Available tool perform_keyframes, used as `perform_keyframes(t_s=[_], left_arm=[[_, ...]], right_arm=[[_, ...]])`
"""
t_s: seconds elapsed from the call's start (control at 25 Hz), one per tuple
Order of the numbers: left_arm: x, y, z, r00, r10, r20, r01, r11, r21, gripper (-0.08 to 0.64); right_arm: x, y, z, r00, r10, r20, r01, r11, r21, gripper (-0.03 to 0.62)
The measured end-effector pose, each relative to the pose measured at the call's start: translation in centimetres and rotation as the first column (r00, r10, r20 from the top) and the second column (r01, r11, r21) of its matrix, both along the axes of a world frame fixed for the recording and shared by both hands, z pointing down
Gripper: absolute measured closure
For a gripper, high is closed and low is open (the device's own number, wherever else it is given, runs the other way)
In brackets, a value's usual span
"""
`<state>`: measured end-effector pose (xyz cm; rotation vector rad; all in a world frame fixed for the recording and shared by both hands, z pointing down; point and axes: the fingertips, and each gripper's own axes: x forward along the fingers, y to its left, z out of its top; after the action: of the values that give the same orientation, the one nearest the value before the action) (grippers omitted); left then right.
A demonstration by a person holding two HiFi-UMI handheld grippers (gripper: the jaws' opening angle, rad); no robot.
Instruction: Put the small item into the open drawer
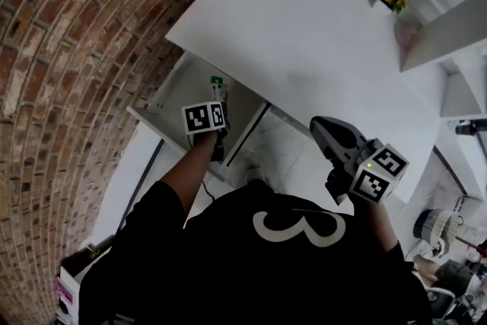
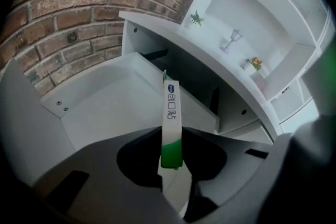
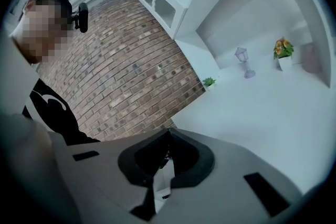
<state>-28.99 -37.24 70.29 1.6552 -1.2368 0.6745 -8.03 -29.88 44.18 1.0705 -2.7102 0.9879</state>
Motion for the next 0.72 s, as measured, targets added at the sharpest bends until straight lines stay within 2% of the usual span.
perform_keyframes(t_s=[0.12, 0.4, 0.6, 0.72], left_arm=[[0.3, -0.7, 2.2, 1.0, 0.015, 0.017, -0.014, 1.0, -0.027, 0.476], [0.3, -1.6, 6.0, 0.991, 0.08, 0.108, -0.074, 0.995, -0.059, 0.476], [0.3, -1.2, 7.5, 0.971, 0.155, 0.18, -0.144, 0.987, -0.073, 0.474], [-0.4, -1.6, 7.1, 0.947, 0.19, 0.26, -0.183, 0.982, -0.05, 0.472]], right_arm=[[0.9, 0.1, 0.2, 0.999, 0.028, -0.018, -0.028, 0.999, -0.016, 0.583], [3.4, 0.5, 0.8, 0.995, 0.081, -0.06, -0.084, 0.995, -0.049, 0.583], [4.0, 0.5, 1.5, 0.993, 0.096, -0.063, -0.101, 0.992, -0.075, 0.583], [4.2, 0.6, 1.4, 0.993, 0.103, -0.062, -0.108, 0.991, -0.078, 0.583]])
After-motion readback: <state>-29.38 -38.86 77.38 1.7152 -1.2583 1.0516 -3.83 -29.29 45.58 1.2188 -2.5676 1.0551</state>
